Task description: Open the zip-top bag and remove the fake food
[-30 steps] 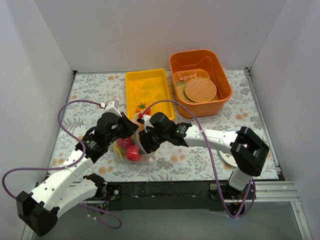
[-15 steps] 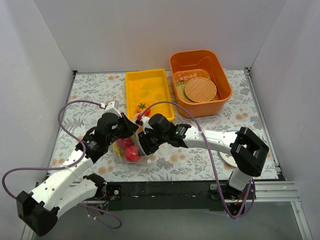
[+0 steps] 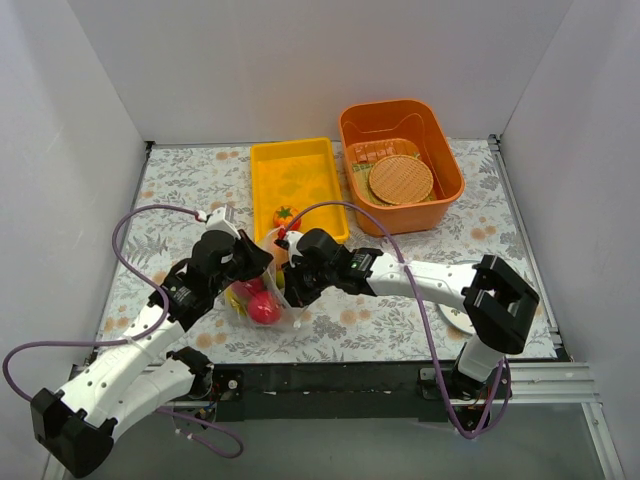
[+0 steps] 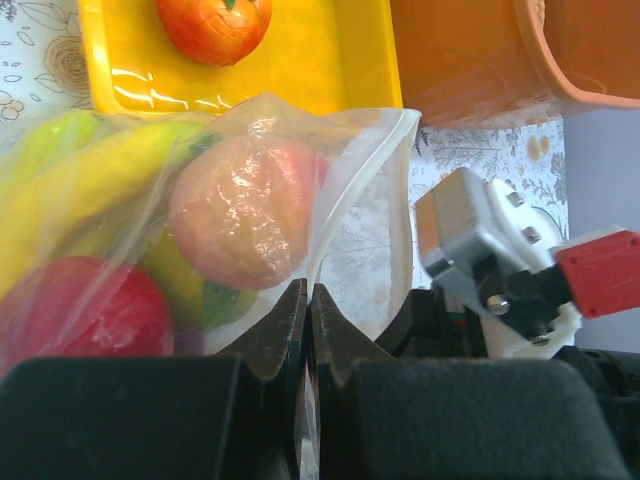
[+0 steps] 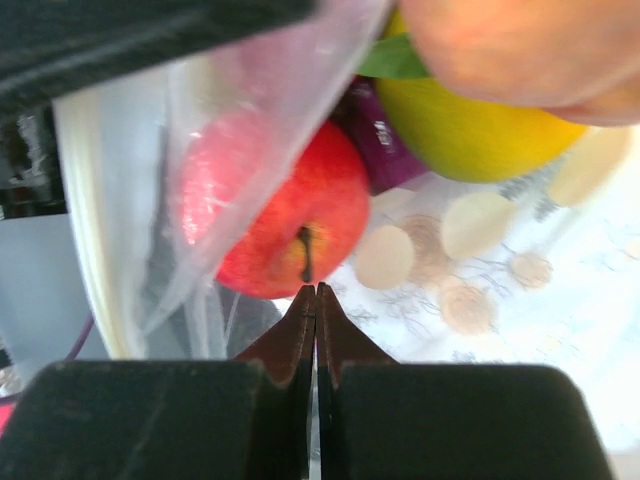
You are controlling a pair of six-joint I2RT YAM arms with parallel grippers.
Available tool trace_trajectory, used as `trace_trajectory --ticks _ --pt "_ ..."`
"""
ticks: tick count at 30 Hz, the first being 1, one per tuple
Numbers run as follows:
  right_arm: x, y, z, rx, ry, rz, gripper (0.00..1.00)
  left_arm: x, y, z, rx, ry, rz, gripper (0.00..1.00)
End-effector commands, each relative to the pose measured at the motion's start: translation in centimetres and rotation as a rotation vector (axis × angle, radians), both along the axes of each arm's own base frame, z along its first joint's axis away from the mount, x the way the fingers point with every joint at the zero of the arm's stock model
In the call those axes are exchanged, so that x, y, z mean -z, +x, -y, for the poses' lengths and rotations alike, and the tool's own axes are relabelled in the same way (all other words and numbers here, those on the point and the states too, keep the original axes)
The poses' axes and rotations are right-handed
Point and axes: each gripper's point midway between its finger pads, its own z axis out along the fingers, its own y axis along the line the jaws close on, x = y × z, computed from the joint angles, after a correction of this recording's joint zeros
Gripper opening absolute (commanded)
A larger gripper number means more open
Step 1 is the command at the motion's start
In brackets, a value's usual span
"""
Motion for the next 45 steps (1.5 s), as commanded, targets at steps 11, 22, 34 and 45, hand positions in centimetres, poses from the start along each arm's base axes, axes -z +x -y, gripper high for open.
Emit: trace_trajectory --ticks 11,22,34,45 --pt "-6.0 2.6 -0.6 0.058 0.046 0.157 0.01 0.5 -0.5 -2.3 -0.055 0.074 0.014 0.0" --pt "-6.7 7.8 -0.9 0.264 0.008 0.214 0.39 -3.0 0.4 -1.3 -0.033 0.032 0.077 0.0" --pt "-7.6 11.4 -2.5 0.396 0.082 0.202 0.7 -4.8 0.3 -0.3 0.022 0.01 0.105 0.0" --pt "-6.9 12.1 -4.9 0.409 0.198 0.18 0.9 -5.6 -0.1 0.6 0.09 -0.005 0.135 0.0"
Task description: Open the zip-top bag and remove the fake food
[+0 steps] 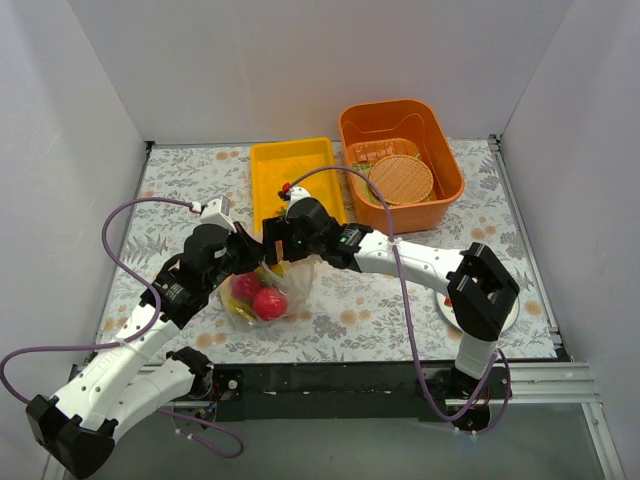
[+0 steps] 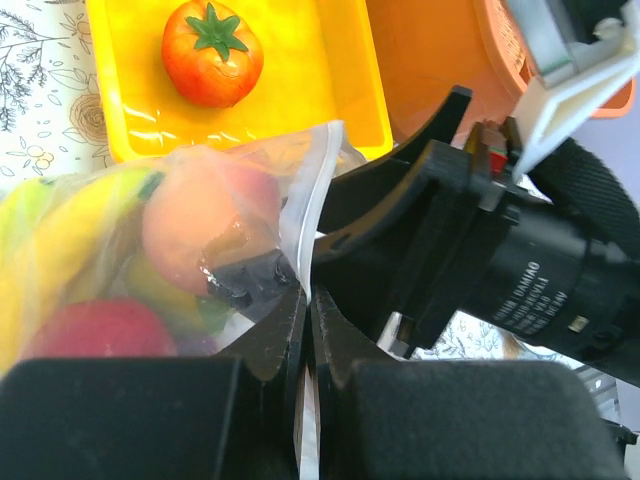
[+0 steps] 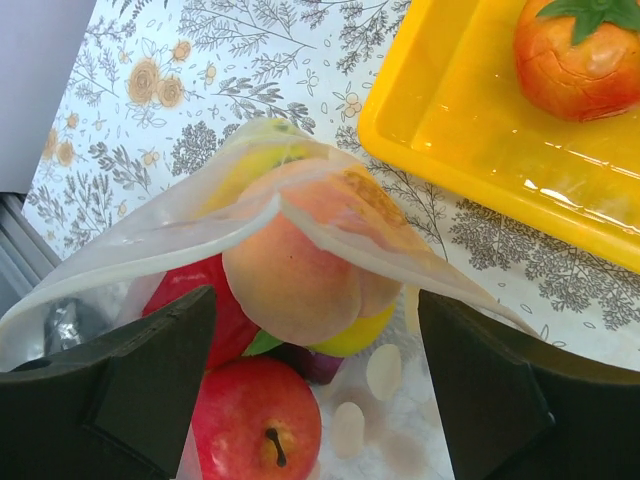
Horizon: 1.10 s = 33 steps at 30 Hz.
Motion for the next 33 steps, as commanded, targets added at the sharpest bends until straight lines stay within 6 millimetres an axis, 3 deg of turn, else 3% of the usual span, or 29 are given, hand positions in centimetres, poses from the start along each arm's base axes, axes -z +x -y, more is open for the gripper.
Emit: trace_trajectory --ticks 1,3,6,17,20,21,25,33 --pt "-2.5 1.1 -2.6 0.024 0.162 0.035 0.9 -3.1 -0.2 1.3 0.077 -0.052 0.075 0.0" --pt "-1.6 1.2 -2.3 0.051 0.163 0.024 0.91 -3.1 -0.4 1.5 0.095 -0.054 0.079 0.0" --pt "-2.6 1.5 -2.7 0.089 0.262 0.029 0.92 -3.4 -0.6 1.8 0.116 -0.073 0.091 0.0" --pt "-2.4 1.8 -3.9 0.112 0.368 0.017 0.86 -3.7 -1.1 1.7 0.12 -0.103 0.12 0.0" --pt "-2.1 1.6 -4.0 0.102 0.366 0.009 0.73 -3.0 -0.9 0.9 0.074 -0.076 0.1 0.0" --pt "-1.8 1.4 -4.0 0.097 0.361 0.004 0.59 -2.6 -0.9 0.6 0.06 -0.064 0.092 0.0" --pt "-1.2 1.0 -3.3 0.098 0.318 0.017 0.35 -1.7 -0.9 -0.5 0.007 -0.034 0.063 0.0" --pt "-1.5 -0.6 -0.9 0.074 0.247 0.056 0.23 0.5 -1.3 -1.8 -0.072 -0.027 -0.001 0.0"
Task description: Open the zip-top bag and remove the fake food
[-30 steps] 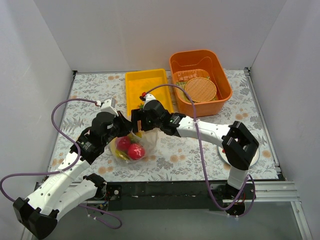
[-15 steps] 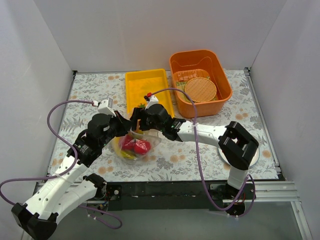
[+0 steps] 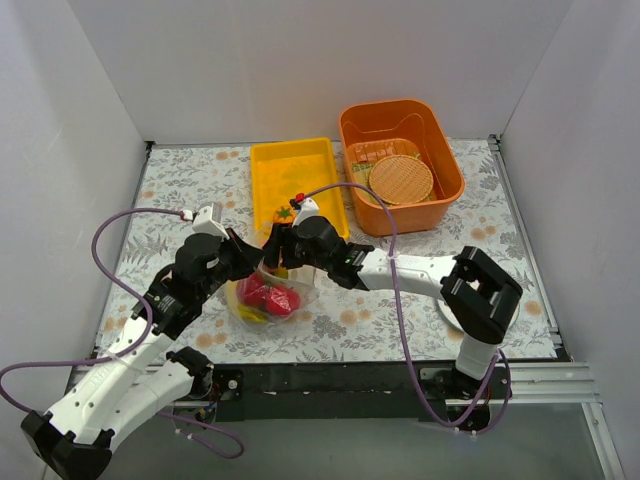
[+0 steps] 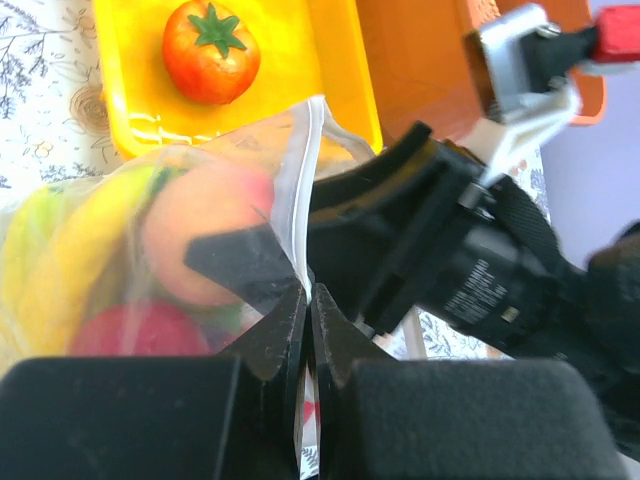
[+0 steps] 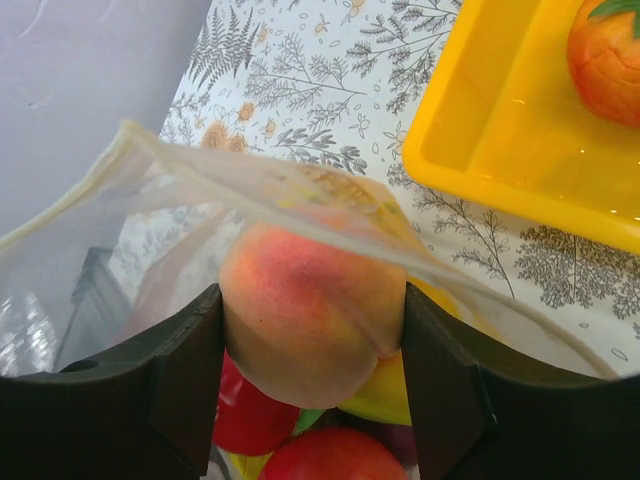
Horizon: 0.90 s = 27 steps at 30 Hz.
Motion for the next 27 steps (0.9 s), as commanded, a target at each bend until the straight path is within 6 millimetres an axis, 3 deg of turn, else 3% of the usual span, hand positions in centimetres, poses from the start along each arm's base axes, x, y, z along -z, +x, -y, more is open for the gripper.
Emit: trace_trajectory --ticks 1,7,17,21,27 --pt "-2.4 -0.9 1.2 -0.018 -0.006 0.07 0.23 1.6 -0.4 -0.9 -0.051 0.009 -0.04 0.0" --pt "-2.7 -2.2 1.1 -0.09 -0.023 0.072 0.18 2.4 -0.6 -1.8 -0.091 0.02 -0.054 0.0" --pt "-4.6 -2.2 1.9 -0.092 -0.074 0.114 0.16 2.9 -0.4 -3.8 -0.192 0.084 -0.079 0.0" --pt "-6.5 -2.9 1.1 -0.176 -0.072 0.162 0.16 3.5 0.0 -4.0 -0.218 0.095 -0.088 0.0" --pt "-6.4 -4.0 0.6 -0.262 -0.119 0.182 0.15 3.1 1.1 -3.9 -0.23 0.112 -0.066 0.0"
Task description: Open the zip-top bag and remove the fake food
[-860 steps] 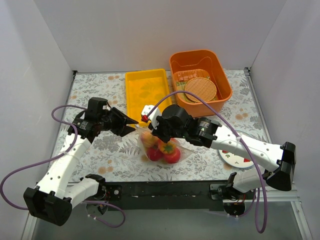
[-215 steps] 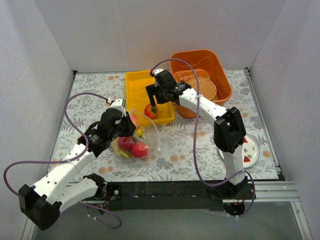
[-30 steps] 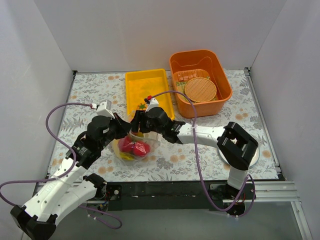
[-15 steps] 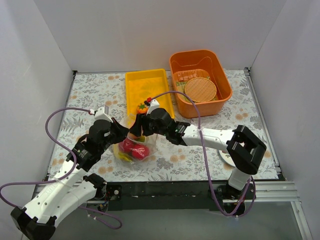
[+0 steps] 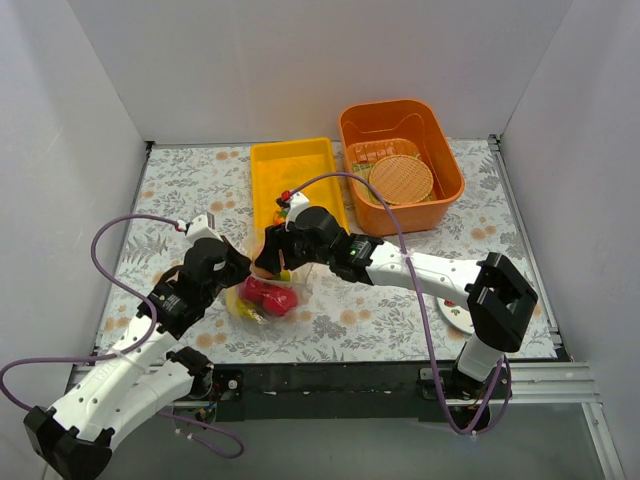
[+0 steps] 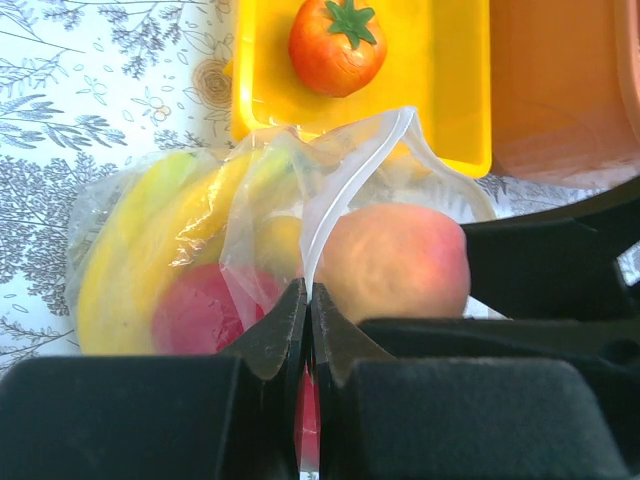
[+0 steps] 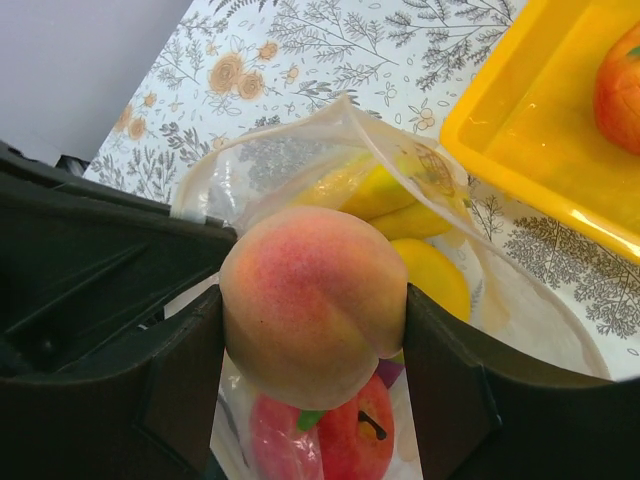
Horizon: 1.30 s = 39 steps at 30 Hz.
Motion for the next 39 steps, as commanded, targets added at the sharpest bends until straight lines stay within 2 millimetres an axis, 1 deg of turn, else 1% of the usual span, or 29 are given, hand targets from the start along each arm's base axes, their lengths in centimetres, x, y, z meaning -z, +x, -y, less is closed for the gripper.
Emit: trace_trajectory --ticks 1,3,4,5,7,8,11,12,14,15,17,19,20,21,23,24,26,27,29,30,31,32,33,34,35,36,37,38,39 --pt "-3.2 -1.0 -0.4 -0.075 0.02 0.07 0.14 -0.9 1.1 -0.6 -0.043 0.035 0.034 0.0" --pt "-3.6 -0.4 0.1 -0.045 0.01 0.096 0.14 -0.4 1.2 -0.9 -0.054 0.06 0.019 0.0" --pt "-4.2 -0.4 0.3 -0.044 0.014 0.106 0.14 -0.2 1.3 -1.2 -0.067 0.079 0.02 0.0" --pt "-5.2 -0.1 0.3 -0.031 0.027 0.125 0.14 0.4 1.3 -1.4 -0.071 0.094 0.011 0.0" --pt "-5.1 -0.2 0.8 -0.034 -0.012 0.121 0.14 1.1 1.4 -1.9 -0.097 0.113 0.003 0.0" --pt "-6.4 0.0 0.6 -0.033 0.001 0.137 0.14 1.5 1.4 -2.0 -0.102 0.12 -0.003 0.0" --pt "-7.4 0.0 0.8 -0.041 -0.01 0.149 0.13 1.8 1.5 -2.8 -0.139 0.147 0.0 0.0" --pt "-8.5 0.1 0.7 -0.039 0.003 0.166 0.13 1.9 1.6 -3.0 -0.144 0.153 0.003 0.0" --pt "-9.0 0.2 1.0 -0.033 -0.002 0.174 0.13 1.9 1.7 -3.3 -0.152 0.173 0.01 0.0" --pt "-9.9 0.4 1.1 -0.027 0.007 0.192 0.13 1.9 1.8 -3.4 -0.155 0.179 0.014 0.0" --pt "-10.2 1.4 1.6 0.012 -0.01 0.214 0.13 1.9 1.9 -3.8 -0.176 0.199 0.016 0.0" --pt "-10.3 3.4 2.3 0.053 -0.022 0.214 0.13 1.9 1.9 -4.3 -0.194 0.215 0.019 0.0" --pt "-10.0 4.0 2.5 0.052 -0.028 0.204 0.13 1.9 1.9 -4.7 -0.201 0.233 0.021 0.0" --pt "-9.6 6.0 3.3 0.088 -0.035 0.195 0.13 1.8 1.9 -5.2 -0.219 0.249 0.026 0.0" --pt "-9.1 7.7 4.0 0.112 -0.048 0.182 0.13 1.8 2.0 -5.9 -0.232 0.268 0.031 0.0" --pt "-8.1 9.4 4.8 0.144 -0.067 0.167 0.13 1.8 2.0 -6.5 -0.247 0.276 0.03 0.0" --pt "-7.7 11.0 5.4 0.177 -0.09 0.174 0.12 1.5 2.3 -6.8 -0.246 0.278 0.04 0.0" --pt "-6.5 12.1 6.0 0.202 -0.125 0.163 0.12 1.4 2.5 -7.3 -0.254 0.287 0.046 0.0" --pt "-5.8 13.5 6.5 0.235 -0.155 0.165 0.12 1.2 2.8 -7.7 -0.261 0.298 0.051 0.0" --pt "-4.5 14.4 6.9 0.254 -0.19 0.154 0.12 1.0 3.1 -8.2 -0.278 0.3 0.054 0.0" --pt "-4.1 14.9 7.1 0.269 -0.209 0.16 0.12 0.9 3.3 -8.3 -0.265 0.314 0.057 0.0" --pt "-4.1 15.8 7.6 0.302 -0.239 0.182 0.12 0.2 3.7 -8.3 -0.266 0.304 0.08 0.0" --pt "-2.7 16.5 7.7 0.315 -0.281 0.177 0.12 -0.4 4.0 -8.7 -0.274 0.297 0.1 0.0" --pt "-1.7 16.7 8.0 0.323 -0.325 0.169 0.12 -0.9 4.3 -8.4 -0.231 0.305 0.122 0.0" --pt "-1.7 17.4 8.4 0.355 -0.355 0.19 0.12 -1.9 4.8 -8.2 -0.221 0.29 0.166 0.0" --pt "-0.4 17.8 8.5 0.362 -0.39 0.183 0.12 -2.5 5.1 -8.3 -0.213 0.29 0.187 0.0" --pt "0.3 18.0 8.9 0.373 -0.422 0.176 0.13 -2.9 5.4 -8.2 -0.194 0.29 0.204 0.0" --pt "0.7 18.4 9.4 0.39 -0.449 0.184 0.13 -3.5 5.7 -7.3 -0.13 0.29 0.23 0.0" --pt "1.5 18.5 9.3 0.389 -0.468 0.177 0.15 -4.2 6.0 -7.0 -0.103 0.288 0.25 0.0"
